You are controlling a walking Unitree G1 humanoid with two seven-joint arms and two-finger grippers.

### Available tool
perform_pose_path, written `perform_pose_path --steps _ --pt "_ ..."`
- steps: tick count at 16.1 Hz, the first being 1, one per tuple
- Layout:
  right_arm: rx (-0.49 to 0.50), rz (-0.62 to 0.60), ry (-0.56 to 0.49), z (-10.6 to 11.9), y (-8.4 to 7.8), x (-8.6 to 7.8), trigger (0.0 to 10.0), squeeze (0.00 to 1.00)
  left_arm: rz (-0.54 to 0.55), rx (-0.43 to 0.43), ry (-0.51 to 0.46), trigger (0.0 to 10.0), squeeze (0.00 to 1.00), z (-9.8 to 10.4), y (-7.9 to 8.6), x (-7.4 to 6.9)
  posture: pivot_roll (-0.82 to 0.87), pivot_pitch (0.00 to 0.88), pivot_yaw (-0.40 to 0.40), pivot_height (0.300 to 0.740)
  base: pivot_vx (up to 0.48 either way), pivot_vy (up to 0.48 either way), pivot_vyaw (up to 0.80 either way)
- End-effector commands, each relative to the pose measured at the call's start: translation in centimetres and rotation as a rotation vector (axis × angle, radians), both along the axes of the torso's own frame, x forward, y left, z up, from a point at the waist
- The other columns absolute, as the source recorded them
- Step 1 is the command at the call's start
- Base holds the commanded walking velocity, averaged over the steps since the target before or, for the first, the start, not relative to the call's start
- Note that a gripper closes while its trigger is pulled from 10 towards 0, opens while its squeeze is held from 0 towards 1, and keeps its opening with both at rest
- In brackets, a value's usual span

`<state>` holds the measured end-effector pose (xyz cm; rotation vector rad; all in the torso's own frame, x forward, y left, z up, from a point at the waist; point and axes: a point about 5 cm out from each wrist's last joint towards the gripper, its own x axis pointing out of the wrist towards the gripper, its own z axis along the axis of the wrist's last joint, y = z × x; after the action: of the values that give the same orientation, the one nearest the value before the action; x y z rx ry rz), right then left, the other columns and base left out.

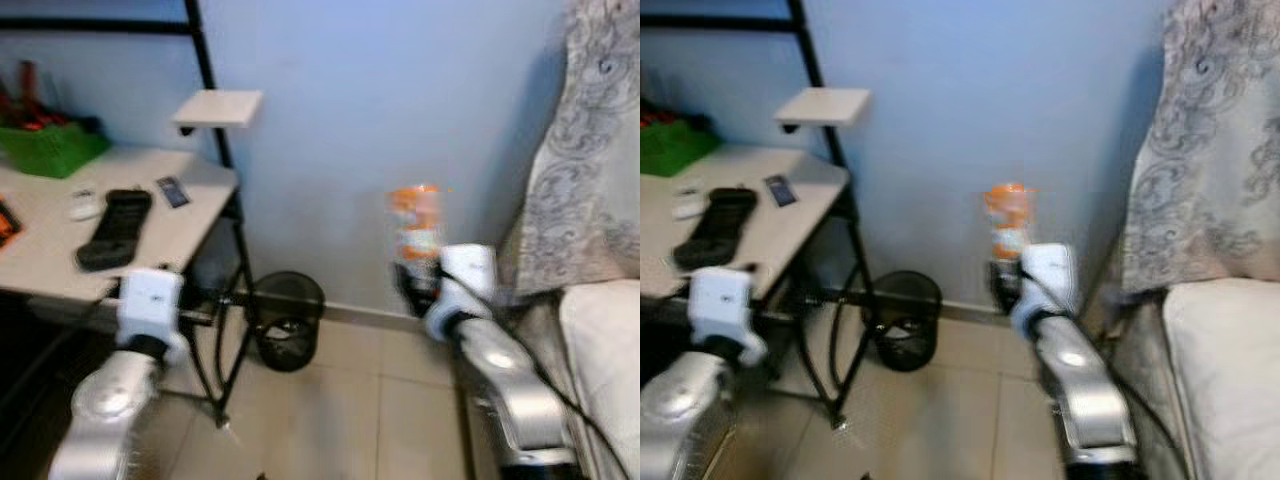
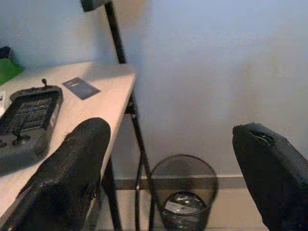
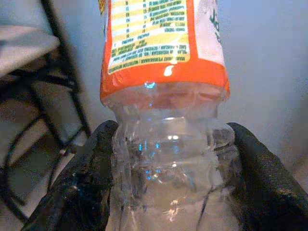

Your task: Clean up the room

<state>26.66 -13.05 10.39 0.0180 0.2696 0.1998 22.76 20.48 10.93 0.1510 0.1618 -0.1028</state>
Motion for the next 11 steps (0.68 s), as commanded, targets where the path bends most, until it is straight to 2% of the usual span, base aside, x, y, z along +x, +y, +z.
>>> perform_pose_path --steps 1,11 --pt "-0.015 -0.033 -0.011 0.13 -1.09 0.12 10.0 0.0 -0.027 -0.006 -0.015 10.0 0.0 0.22 -0.74 0.38 0.05 0.0 0.047 0.74 0.349 0.0 0.0" --pt "-0.019 -0.035 -0.009 0.04 -0.89 0.38 10.0 0.0 -0.03 0.012 -0.016 10.0 0.0 0.38 -0.55 0.83 0.05 0.0 0.051 0.74 0.352 0.0 0.0"
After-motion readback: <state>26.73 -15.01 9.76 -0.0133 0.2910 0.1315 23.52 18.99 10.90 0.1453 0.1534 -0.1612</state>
